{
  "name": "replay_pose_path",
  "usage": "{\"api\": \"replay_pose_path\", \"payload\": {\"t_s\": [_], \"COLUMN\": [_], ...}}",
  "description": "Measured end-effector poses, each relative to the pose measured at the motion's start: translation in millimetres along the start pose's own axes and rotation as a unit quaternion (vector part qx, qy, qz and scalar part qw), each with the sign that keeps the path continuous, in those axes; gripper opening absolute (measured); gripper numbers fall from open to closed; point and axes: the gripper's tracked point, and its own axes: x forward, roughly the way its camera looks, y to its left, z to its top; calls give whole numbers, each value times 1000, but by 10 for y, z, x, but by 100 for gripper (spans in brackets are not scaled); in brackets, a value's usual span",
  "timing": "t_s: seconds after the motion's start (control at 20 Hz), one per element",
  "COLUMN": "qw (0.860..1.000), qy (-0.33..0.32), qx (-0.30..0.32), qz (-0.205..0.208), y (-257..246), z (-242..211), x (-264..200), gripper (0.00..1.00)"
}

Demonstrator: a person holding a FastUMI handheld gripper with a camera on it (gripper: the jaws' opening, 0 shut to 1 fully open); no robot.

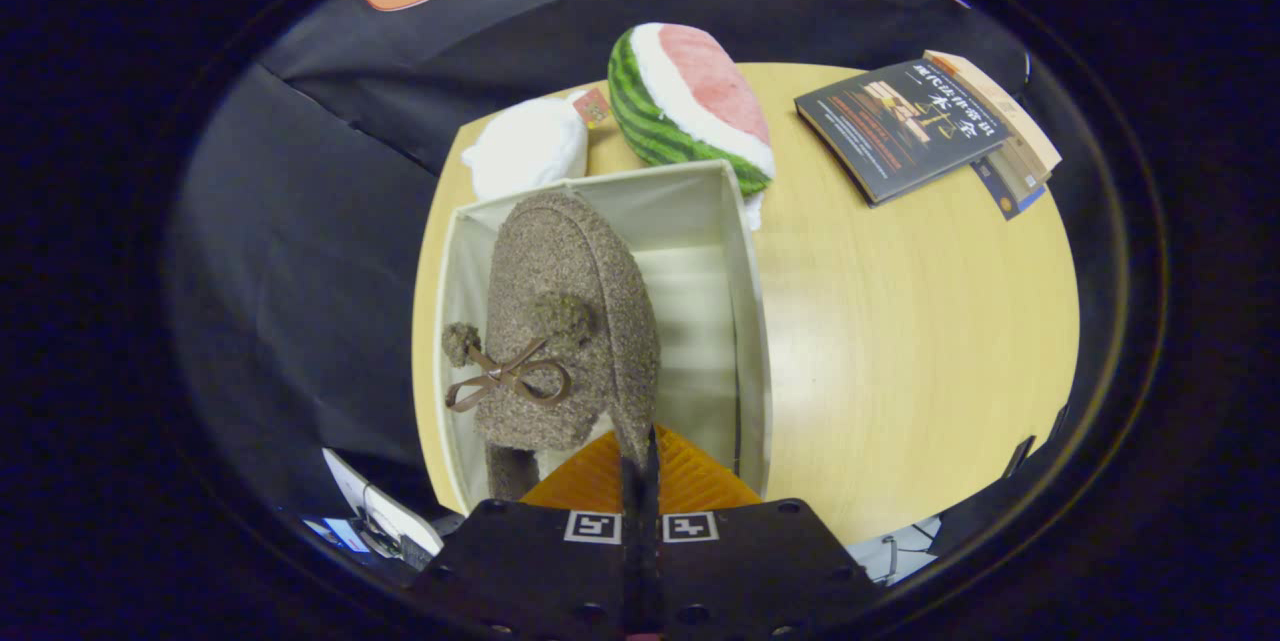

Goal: Open the storage box then place both shoes into the box .Put the left shoe in first, then the right shoe, with the right side of both shoes facing outward in a uniform manner.

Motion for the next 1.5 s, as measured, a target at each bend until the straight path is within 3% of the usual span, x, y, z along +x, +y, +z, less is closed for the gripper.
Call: {"api": "replay_pose_path", "payload": {"t_s": [0.25, 0.65, 0.7, 0.9, 1.15, 1.3, 1.4, 1.5], "qw": [997, 993, 993, 995, 993, 991, 986, 975], "qy": [-13, -23, -24, -34, -68, -111, -143, -197], "qx": [5, 13, 18, 5, -25, -49, -49, -61], "qz": [-77, -118, -116, -99, -89, -63, -68, -83], "y": [-267, -250, -248, -155, -126, -42, -111, -214], "z": [70, 105, 105, 54, -16, -11, -5, 70], "x": [201, 371, 373, 263, -122, -510, -857, -1273], "gripper": [1, 4, 12, 22, 59, 83, 98, 98]}}
